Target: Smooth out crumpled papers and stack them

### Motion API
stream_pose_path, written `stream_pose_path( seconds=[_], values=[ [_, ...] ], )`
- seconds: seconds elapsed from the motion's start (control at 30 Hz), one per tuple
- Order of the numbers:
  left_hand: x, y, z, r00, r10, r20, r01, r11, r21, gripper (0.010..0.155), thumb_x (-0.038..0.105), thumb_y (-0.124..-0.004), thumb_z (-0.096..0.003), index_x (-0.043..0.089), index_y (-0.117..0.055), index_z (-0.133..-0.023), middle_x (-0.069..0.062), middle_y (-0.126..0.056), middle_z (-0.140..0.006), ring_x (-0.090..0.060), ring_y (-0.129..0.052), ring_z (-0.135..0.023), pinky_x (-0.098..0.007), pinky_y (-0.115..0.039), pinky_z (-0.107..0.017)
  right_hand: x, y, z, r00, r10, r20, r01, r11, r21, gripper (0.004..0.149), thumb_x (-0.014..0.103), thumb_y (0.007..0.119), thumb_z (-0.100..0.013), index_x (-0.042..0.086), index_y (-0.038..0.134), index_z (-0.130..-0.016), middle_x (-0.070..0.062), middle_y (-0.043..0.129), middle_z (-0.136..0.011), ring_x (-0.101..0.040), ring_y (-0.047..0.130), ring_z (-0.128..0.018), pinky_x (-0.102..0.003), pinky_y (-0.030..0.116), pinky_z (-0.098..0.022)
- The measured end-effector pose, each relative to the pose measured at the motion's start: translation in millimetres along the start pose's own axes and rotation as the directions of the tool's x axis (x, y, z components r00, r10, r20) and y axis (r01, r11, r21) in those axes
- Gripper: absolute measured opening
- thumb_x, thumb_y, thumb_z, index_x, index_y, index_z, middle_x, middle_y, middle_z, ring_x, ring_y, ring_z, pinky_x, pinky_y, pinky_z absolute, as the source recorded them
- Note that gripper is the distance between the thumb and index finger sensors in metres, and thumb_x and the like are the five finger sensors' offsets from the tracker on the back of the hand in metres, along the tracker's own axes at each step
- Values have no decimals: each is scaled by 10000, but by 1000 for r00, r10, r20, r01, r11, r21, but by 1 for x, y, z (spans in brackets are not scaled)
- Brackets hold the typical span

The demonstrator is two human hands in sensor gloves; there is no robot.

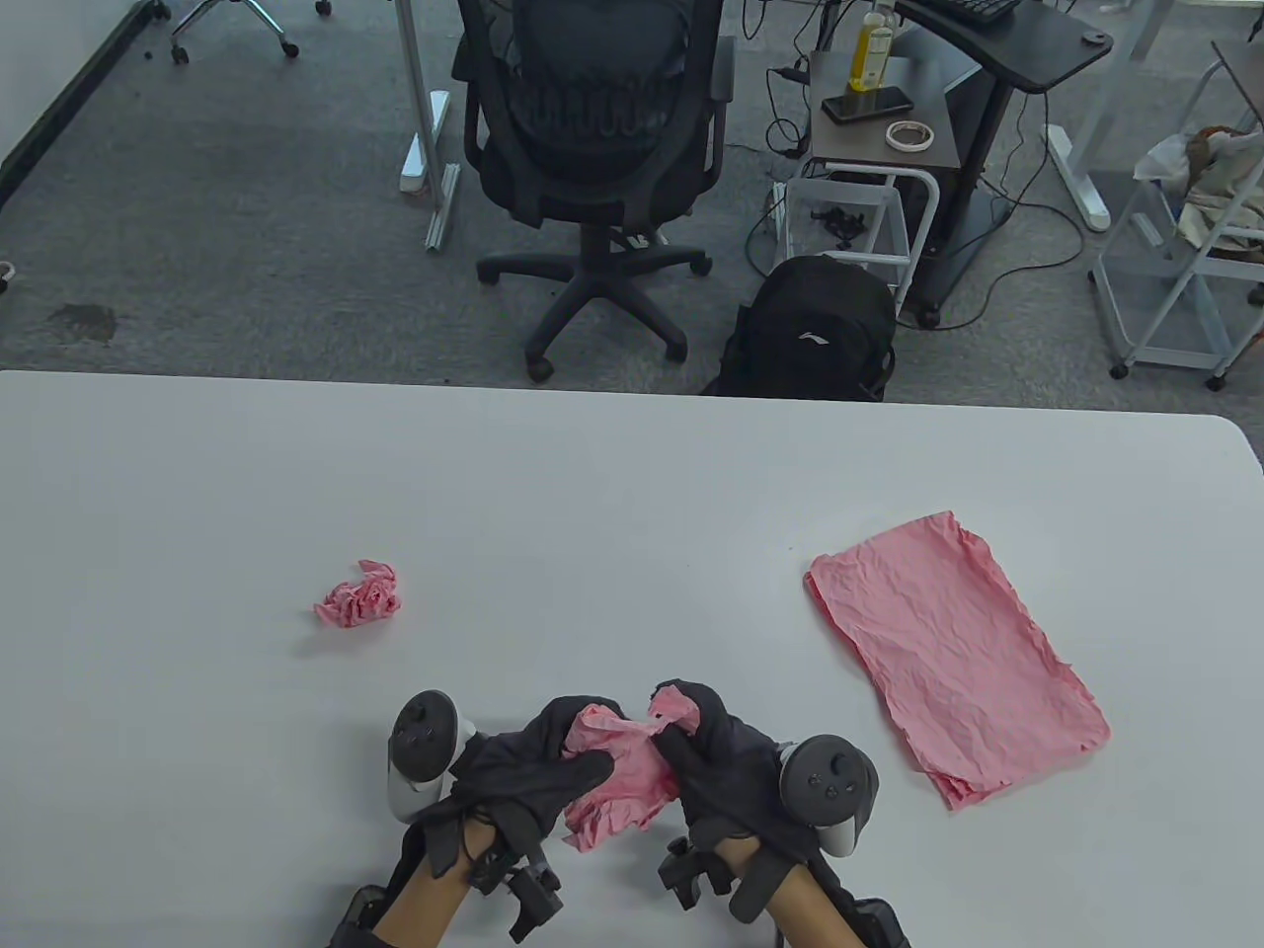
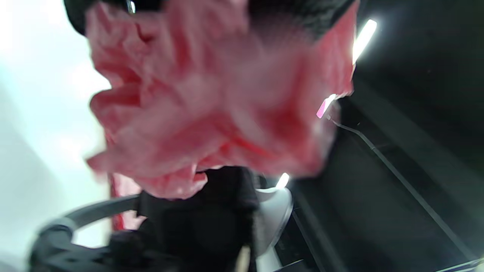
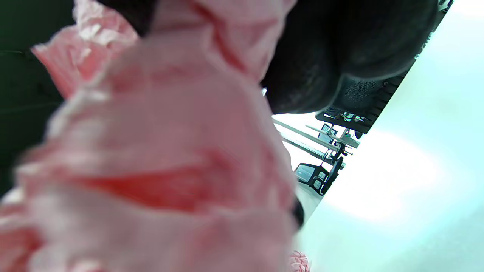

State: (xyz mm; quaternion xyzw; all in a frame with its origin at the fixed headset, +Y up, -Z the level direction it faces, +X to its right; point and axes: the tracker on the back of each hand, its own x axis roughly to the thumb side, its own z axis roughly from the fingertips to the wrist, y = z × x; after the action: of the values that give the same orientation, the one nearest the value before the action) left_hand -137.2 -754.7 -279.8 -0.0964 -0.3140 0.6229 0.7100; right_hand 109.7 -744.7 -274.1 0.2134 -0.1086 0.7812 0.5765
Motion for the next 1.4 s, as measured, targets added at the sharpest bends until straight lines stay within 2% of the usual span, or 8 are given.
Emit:
stream_pose_path(
  seconds=[0.1, 0.2, 0.43, 0.57, 0.73, 0.87, 1.27, 1.4],
  values=[
    [1, 4, 2, 977, -205, -64, 202, 978, -40, 713, 431, -858, -506, 193, -538, -1097, -34, -713, -822, -288, -797, -714, -579, -628, -671, -2, -1, -2, 997, -73, -9, 73, 997, 19, 451, 283, 728, -507, 140, 692, -932, -58, 874, -611, -301, 918, -527, -517, 757, -419],
    [2, 13, 6, 945, -306, -113, 312, 949, 39, 586, 457, -876, -485, 202, -748, -997, -11, -772, -739, -267, -844, -638, -566, -675, -638, -5, -2, -3, 984, -167, -60, 172, 981, 91, 437, 281, 724, -509, 123, 729, -917, -68, 863, -612, -314, 902, -544, -534, 740, -431],
    [-3, 15, 5, 1000, 15, 5, -16, 999, 39, 483, 406, -894, -488, 224, -761, -915, -169, -536, -1136, -506, -542, -1079, -697, -478, -739, -19, -5, -5, 969, -152, -195, 173, 980, 94, 401, 317, 772, -496, 115, 809, -840, -66, 881, -540, -300, 919, -470, -531, 753, -382],
    [-5, 11, 3, 989, 150, -2, -150, 989, -21, 510, 330, -868, -507, 216, -701, -976, -114, -800, -959, -397, -863, -898, -624, -629, -703, -22, -13, -5, 964, -188, -187, 199, 979, 40, 395, 324, 774, -495, 132, 813, -838, -61, 880, -549, -307, 918, -483, -534, 750, -392],
    [-2, 23, 6, 976, -202, -81, 207, 977, 52, 696, 413, -871, -497, 219, -570, -1093, -13, -782, -825, -286, -875, -747, -583, -657, -673, -25, -16, -9, 896, -428, -122, 439, 895, 79, 403, 331, 707, -519, 169, 719, -888, -172, 820, -862, -455, 849, -731, -583, 714, -501],
    [-4, 33, 9, 975, -189, -117, 199, 977, 81, 593, 412, -884, -489, 194, -730, -1019, 3, -838, -716, -254, -918, -637, -570, -697, -636, -26, -14, -11, 801, -582, -138, 594, 801, 71, 428, 311, 708, -509, 82, 695, -870, -160, 899, -763, -401, 946, -621, -547, 778, -440],
    [3, 48, 17, 919, -344, -193, 355, 934, 25, 549, 385, -889, -483, 189, -778, -984, -38, -810, -790, -311, -881, -725, -611, -646, -666, -18, -38, -10, 984, -173, -43, 172, 985, -26, 420, 341, 809, -496, 131, 773, -858, -25, 916, -401, -215, 973, -310, -474, 809, -289],
    [4, 48, 17, 979, -171, -110, 173, 985, 6, 472, 375, -879, -491, 229, -807, -934, -142, -636, -1073, -457, -680, -1015, -679, -536, -722, -13, -44, -9, 1000, 7, -17, -8, 997, -71, 408, 376, 834, -483, 106, 853, -787, 23, 920, -258, -182, 1003, -214, -450, 844, -219]
  ],
)
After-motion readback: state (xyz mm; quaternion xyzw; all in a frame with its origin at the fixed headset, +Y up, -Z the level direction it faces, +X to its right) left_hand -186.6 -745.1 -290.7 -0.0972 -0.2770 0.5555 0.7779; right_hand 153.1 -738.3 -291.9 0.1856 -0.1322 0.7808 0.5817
